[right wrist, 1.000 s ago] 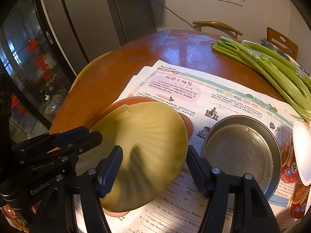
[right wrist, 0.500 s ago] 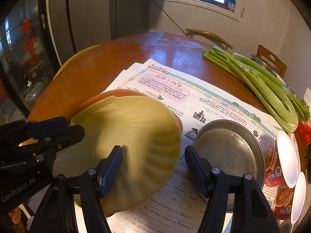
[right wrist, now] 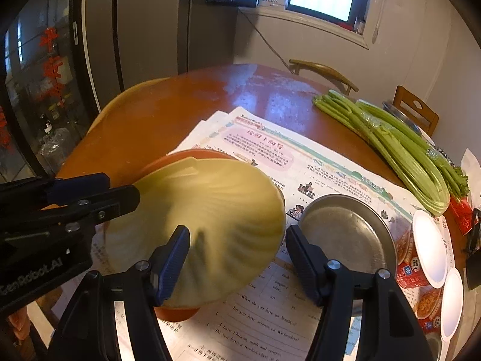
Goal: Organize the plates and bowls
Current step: 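Lower the yellow plate onto the terracotta plate and open the left tool, then move the left tool to the grey metal pan and grasp its rim, then lift the grey pan with the left tool and carry it over the plate stack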
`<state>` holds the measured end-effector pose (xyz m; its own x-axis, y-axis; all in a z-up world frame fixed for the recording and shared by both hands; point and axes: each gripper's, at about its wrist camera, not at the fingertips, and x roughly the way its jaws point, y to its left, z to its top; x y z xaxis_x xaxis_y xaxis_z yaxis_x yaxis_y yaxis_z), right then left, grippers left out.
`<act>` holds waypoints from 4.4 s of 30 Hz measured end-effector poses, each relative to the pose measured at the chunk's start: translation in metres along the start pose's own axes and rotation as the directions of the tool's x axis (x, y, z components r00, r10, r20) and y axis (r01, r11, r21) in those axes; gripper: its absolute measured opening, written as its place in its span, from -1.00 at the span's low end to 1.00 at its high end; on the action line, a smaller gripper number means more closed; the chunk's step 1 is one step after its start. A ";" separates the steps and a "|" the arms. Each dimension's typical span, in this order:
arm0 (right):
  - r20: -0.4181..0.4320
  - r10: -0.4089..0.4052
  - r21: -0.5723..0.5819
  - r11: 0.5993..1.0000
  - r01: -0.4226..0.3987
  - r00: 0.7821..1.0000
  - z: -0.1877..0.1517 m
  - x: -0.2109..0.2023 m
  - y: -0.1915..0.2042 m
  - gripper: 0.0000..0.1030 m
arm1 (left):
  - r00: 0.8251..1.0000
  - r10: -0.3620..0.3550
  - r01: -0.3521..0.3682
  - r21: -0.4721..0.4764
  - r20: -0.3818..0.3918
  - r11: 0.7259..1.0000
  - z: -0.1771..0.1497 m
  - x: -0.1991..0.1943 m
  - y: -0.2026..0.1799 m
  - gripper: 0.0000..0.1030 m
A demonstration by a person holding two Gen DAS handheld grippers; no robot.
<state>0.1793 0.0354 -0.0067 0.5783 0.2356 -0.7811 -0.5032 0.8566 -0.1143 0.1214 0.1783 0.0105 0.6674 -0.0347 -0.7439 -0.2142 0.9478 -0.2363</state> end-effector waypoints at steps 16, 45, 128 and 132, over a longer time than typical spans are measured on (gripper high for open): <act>0.083 -0.004 0.024 1.000 0.002 0.997 -0.007 -0.050 -0.012 0.29 | 0.998 0.018 -0.020 0.036 0.067 0.999 0.001 -0.033 -0.027 -0.01; 0.140 -0.038 0.216 0.976 0.006 0.989 -0.041 -0.094 -0.096 0.29 | 0.998 -0.002 -0.010 0.185 0.069 0.983 0.000 -0.037 -0.114 0.03; -0.087 0.047 0.391 0.920 -0.010 0.995 -0.049 -0.009 -0.145 0.30 | 0.967 -0.093 0.158 0.274 -0.237 0.949 0.037 0.106 -0.159 -0.13; -0.062 0.047 0.386 0.922 -0.020 0.997 -0.047 -0.019 -0.142 0.30 | 0.972 -0.101 0.158 0.273 -0.213 0.949 0.038 0.092 -0.158 -0.13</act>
<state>0.2090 -0.1122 -0.0048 0.5133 0.2468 -0.8220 -0.2277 0.9626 0.1468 0.2434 0.0374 0.0032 0.5180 -0.1968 -0.8324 0.0973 0.9804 -0.1712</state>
